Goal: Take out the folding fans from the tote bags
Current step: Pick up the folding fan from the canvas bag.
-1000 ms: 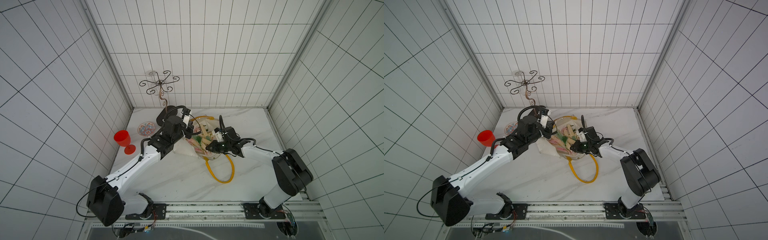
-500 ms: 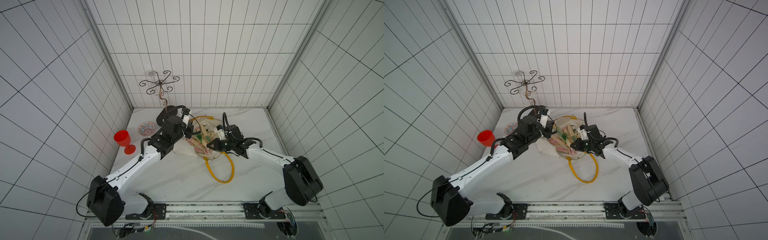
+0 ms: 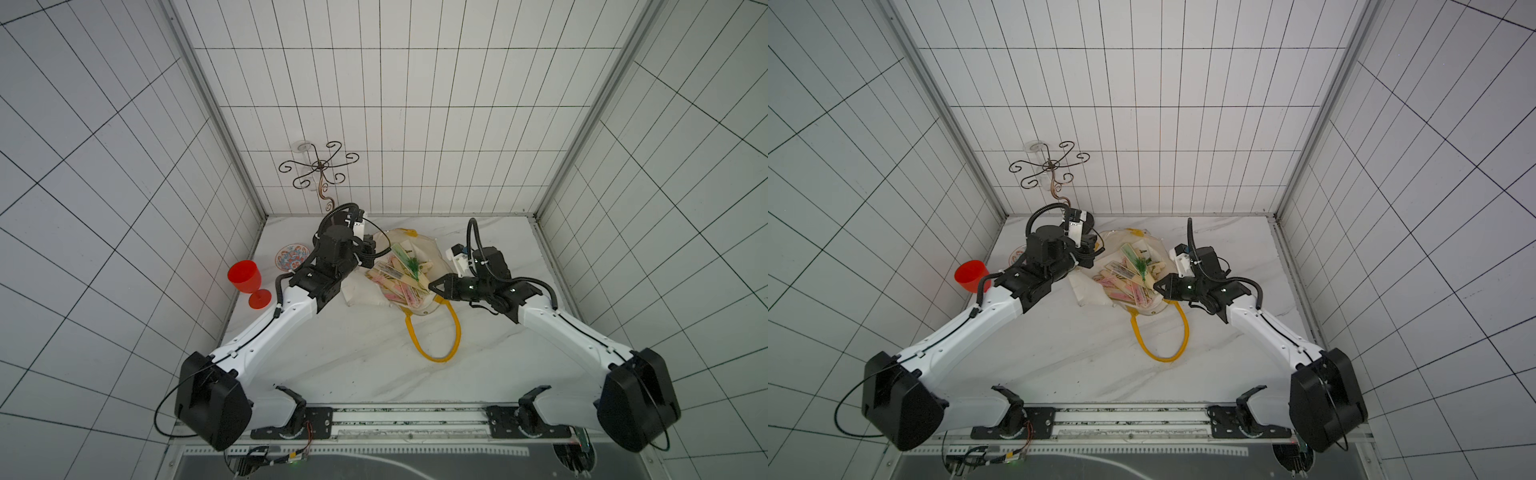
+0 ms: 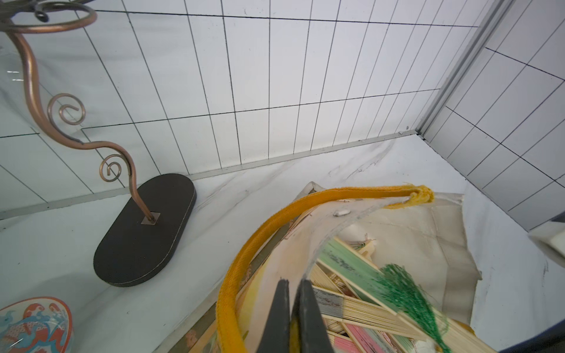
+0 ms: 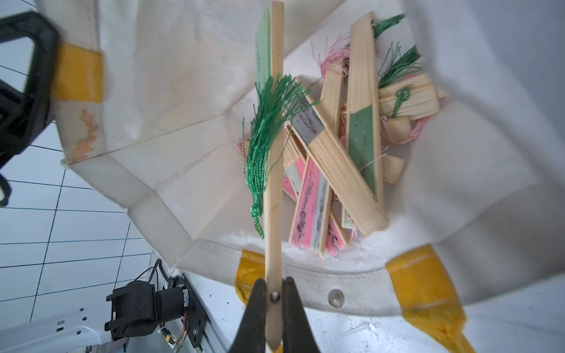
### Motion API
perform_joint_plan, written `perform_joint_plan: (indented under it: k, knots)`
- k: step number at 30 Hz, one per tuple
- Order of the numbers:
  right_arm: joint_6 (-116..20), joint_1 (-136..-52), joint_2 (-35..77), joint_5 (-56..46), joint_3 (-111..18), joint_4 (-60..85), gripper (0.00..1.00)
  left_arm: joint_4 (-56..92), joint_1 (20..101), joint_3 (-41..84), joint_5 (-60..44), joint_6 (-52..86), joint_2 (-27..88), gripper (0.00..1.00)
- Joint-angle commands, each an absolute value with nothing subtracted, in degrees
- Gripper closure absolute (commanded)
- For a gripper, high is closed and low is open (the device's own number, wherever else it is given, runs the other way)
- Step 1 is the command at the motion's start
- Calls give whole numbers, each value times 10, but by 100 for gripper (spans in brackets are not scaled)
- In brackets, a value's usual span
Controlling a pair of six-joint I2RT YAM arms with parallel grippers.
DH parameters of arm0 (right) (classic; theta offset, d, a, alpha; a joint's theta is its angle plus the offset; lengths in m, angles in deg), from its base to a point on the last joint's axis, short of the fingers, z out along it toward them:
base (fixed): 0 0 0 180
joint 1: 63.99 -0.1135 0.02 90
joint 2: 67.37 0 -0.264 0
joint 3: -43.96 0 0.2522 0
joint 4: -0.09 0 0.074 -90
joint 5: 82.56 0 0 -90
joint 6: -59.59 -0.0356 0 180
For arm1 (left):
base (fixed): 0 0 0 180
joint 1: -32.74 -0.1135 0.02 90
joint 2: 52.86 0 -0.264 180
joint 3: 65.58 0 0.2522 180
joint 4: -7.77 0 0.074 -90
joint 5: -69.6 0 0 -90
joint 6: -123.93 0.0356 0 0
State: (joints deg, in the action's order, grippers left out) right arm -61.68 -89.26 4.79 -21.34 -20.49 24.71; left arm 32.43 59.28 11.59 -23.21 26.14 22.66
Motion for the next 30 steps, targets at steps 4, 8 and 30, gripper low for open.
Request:
perform_joint_plan:
  k: [4,8,30]
  knots:
    - [-579,-847,-5,-223,-169,298,100,311,551,126,-281,259,210,100]
    - [-569,-832,-5,-250,-176,298,100,309,528,129,-304,257,205,100]
    - [-519,-691,-93,-293,-205,403,100,282,523,110,-281,243,233,100]
